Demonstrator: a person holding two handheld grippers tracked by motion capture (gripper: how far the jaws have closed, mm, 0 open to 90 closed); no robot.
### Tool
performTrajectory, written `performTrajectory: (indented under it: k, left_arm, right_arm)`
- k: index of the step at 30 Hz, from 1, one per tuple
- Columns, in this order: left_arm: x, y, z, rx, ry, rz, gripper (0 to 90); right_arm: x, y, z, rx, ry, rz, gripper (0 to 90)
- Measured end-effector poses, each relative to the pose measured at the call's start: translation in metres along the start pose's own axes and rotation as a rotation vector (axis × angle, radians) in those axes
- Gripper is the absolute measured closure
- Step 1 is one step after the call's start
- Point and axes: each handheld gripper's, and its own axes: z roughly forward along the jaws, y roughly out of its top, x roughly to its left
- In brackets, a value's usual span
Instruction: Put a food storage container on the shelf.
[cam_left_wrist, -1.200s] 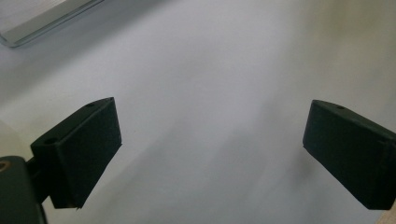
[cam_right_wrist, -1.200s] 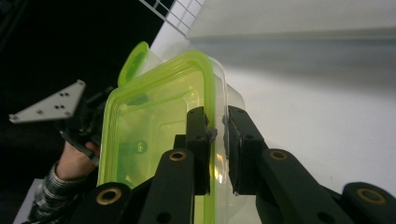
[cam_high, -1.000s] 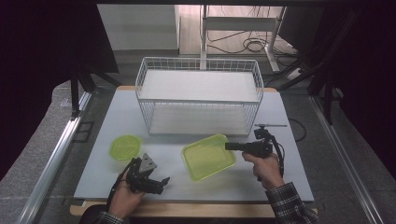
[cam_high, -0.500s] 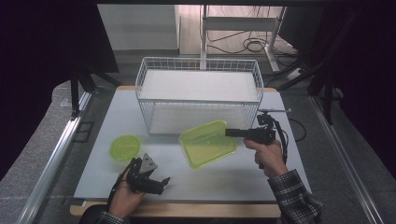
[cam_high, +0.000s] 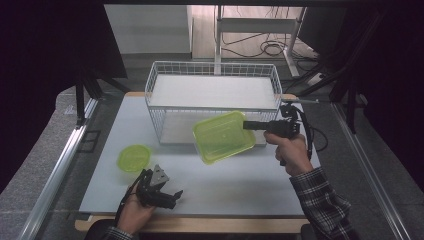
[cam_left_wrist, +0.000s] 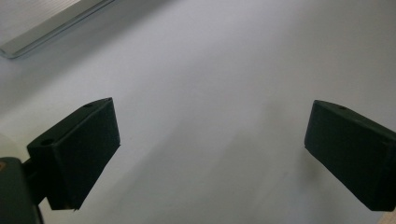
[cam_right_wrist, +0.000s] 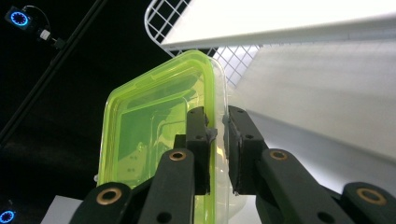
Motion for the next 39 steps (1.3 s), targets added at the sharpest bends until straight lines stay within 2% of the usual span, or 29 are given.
performTrajectory:
  k: [18, 26, 35, 39]
  left_arm:
    - [-0.001, 0.000, 0.001, 0.007, -0.008, 0.002, 3.3]
    - [-0.001, 0.001, 0.000, -0.006, -0.015, -0.007, 2.8]
    - [0.000, 0.001, -0.002, -0.031, -0.015, -0.022, 2.0]
    - [0.000, 0.001, -0.003, -0.048, -0.007, -0.028, 1.2]
  right_arm:
    - [0.016, 0.045, -0.001, -0.058, -0.021, -0.015, 80.1]
    - [0.016, 0.069, 0.004, -0.099, -0.083, -0.018, 80.1]
    - [0.014, 0.084, 0.008, -0.133, -0.130, -0.009, 80.1]
    - [0.012, 0.091, 0.015, -0.151, -0.159, -0.004, 80.0]
